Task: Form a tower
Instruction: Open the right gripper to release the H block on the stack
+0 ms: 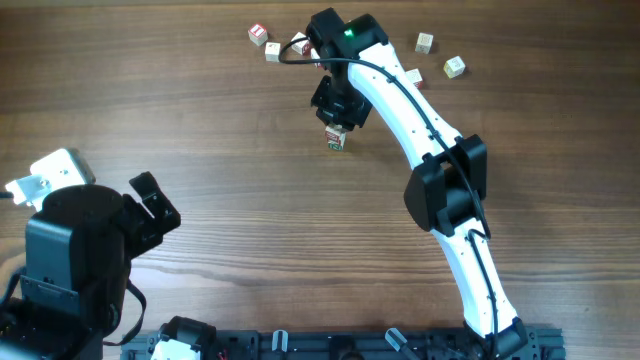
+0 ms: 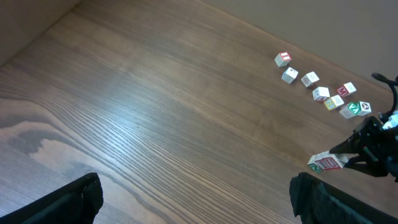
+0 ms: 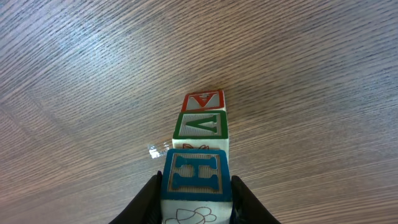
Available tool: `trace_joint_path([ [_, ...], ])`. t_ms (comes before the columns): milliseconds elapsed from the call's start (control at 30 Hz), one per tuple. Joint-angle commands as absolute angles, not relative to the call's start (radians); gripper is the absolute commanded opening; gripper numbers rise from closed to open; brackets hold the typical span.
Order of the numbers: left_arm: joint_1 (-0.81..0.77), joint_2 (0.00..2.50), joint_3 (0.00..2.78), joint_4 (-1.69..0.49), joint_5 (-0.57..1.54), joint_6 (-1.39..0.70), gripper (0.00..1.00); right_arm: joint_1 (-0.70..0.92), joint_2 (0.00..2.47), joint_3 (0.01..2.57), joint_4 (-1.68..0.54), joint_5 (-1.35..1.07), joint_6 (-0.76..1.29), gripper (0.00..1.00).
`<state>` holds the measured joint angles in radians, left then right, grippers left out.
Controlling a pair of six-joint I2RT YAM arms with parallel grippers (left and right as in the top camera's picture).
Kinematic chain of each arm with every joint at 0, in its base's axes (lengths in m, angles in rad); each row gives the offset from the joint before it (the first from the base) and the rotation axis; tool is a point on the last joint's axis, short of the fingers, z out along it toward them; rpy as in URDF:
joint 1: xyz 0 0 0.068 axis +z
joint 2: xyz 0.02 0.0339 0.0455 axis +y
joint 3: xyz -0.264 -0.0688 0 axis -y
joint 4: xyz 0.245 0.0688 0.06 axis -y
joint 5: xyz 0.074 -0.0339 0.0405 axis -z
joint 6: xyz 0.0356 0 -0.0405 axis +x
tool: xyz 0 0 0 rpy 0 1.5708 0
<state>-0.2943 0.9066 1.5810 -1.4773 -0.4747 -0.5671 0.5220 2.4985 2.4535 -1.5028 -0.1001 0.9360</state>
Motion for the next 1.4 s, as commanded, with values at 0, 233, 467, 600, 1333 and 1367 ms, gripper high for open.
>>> trace_joint_path([
  [0,-0.290,0.907,1.582,-1.475,-0.488,-0.584,1.00,0.522,2.509,2.442,-1.504,-0.075,0.915,0.05],
  [233,-0.290,0.907,1.582,-1.475,-0.488,-0.584,1.00,0.500,2.509,2.442,-1.505,-0.079,0.888,0.05],
  [467,-0.290,0.907,1.582,-1.475,-0.488,-0.584,1.00,0.503,2.510,2.442,-1.509,-0.091,0.866,0.05],
  [600,-0.290,0.907,1.582,-1.475,-0.488,-0.584,1.00,0.506,2.510,2.442,-1.509,-0.095,0.866,0.05],
  [1333,-0.290,0.907,1.582,-1.475,-0.488,-0.584,1.00,0.522,2.510,2.442,-1.503,-0.115,0.796,0.04],
  [1367,-0.290,0.907,1.582,-1.475,-0.488,-0.584,1.00,0.527,2.510,2.442,-1.503,-0.118,0.803,0.05],
])
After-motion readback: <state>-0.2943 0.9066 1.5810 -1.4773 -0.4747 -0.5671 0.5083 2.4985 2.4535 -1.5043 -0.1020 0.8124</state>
